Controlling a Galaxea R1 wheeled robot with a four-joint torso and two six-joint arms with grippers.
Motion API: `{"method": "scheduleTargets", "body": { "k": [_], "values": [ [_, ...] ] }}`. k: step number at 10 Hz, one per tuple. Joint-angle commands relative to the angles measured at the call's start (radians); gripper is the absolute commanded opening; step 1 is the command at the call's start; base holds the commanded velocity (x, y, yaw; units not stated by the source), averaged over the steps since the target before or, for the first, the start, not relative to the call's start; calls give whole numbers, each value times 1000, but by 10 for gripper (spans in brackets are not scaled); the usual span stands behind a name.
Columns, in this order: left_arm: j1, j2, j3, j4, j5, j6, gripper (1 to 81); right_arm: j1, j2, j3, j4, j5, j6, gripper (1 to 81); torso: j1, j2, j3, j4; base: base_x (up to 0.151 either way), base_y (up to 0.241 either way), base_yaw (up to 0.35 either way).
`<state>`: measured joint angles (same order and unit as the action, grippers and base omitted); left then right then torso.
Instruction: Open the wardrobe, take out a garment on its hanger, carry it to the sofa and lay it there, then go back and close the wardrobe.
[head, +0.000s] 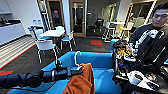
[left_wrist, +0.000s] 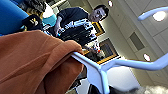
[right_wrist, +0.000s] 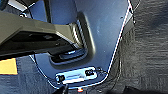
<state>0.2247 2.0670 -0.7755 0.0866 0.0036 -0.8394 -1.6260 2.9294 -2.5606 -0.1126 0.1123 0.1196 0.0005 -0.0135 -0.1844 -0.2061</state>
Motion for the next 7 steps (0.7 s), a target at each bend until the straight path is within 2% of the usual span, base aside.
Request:
{"method": "scheduleTargets", "body": {
  "k": [1, 3, 4, 5, 7],
  "values": [
    [-143, -7, 41, 19, -85, -1, 10, 13, -7, 4, -7, -60, -3, 811, 0, 0, 0, 0, 71, 0, 0],
    [-144, -8, 41, 19, -85, -3, 10, 13, -5, 4, -7, -60, -3, 811, 0, 0, 0, 0, 0, 0, 0],
    [-144, -7, 41, 19, -85, -3, 10, 13, -5, 4, -7, -59, -3, 811, 1, 0, -28, 0, 0, 0, 0],
    [-143, -2, 38, 19, -85, -1, 10, 13, -5, 4, -9, -59, -3, 811, 1, 1, -94, 0, 0, 0, 0],
    [-144, 12, 18, 18, -85, -3, 10, 16, -5, 4, -16, -60, -5, 811, 0, 0, -119, 0, 0, 0, 0]
  ]
}}
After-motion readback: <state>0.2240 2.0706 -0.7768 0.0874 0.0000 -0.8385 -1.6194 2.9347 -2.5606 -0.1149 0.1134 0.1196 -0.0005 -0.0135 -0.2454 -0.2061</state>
